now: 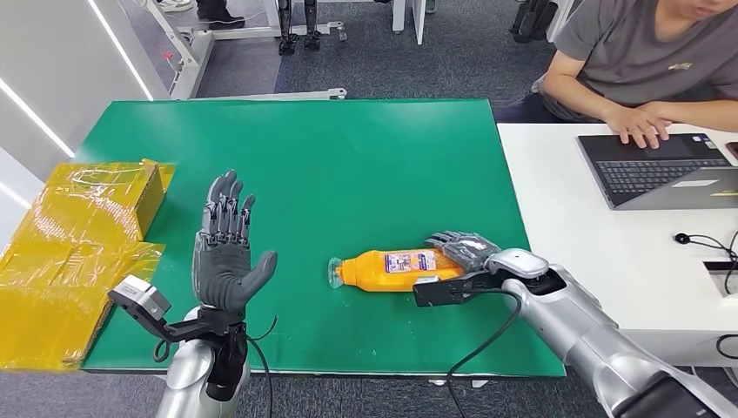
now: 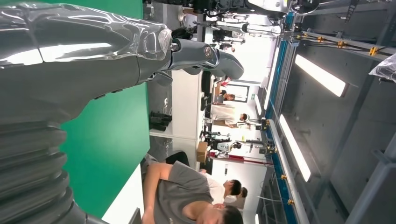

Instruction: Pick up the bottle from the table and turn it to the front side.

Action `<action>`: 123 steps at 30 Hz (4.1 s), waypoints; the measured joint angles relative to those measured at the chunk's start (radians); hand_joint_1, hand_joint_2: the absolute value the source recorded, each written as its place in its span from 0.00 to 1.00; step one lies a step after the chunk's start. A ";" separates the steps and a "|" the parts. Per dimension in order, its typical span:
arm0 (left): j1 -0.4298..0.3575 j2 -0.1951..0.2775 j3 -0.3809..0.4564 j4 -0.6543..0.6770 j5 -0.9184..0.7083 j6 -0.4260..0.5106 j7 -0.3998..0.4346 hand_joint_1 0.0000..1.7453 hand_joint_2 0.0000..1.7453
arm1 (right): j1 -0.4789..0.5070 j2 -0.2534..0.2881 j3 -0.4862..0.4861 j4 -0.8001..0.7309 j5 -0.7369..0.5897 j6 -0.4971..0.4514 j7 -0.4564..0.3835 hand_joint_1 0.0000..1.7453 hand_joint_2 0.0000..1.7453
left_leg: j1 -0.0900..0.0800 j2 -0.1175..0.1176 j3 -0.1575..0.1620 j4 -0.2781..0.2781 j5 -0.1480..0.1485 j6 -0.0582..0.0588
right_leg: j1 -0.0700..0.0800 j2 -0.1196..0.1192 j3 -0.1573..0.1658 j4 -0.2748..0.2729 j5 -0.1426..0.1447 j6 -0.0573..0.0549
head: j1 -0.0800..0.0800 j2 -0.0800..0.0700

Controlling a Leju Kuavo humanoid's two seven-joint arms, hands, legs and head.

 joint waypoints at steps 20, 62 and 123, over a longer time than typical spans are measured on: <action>0.020 0.000 0.000 -0.008 0.001 0.011 0.000 0.00 1.00 | 0.018 0.048 0.005 0.059 -0.040 -0.275 -0.044 1.00 1.00 | 0.000 0.000 0.001 0.000 0.000 0.000 | 0.000 0.000 0.001 0.000 0.000 0.000 | 0.000 0.000; 0.012 -0.012 -0.068 -0.019 -0.053 -0.009 0.000 0.00 1.00 | 0.444 0.314 -0.319 -0.348 -0.316 -0.748 -0.243 1.00 1.00 | 0.000 -0.001 0.000 -0.002 -0.001 -0.001 | 0.000 0.000 0.000 0.000 -0.001 0.000 | 0.000 0.000; -0.055 -0.017 -0.033 0.172 -0.101 -0.076 0.032 0.00 1.00 | 0.354 0.349 -0.234 -0.215 -0.044 -0.418 -0.237 1.00 1.00 | 0.000 0.000 0.000 -0.001 -0.001 -0.001 | 0.000 0.001 -0.001 0.000 -0.001 0.000 | 0.000 0.000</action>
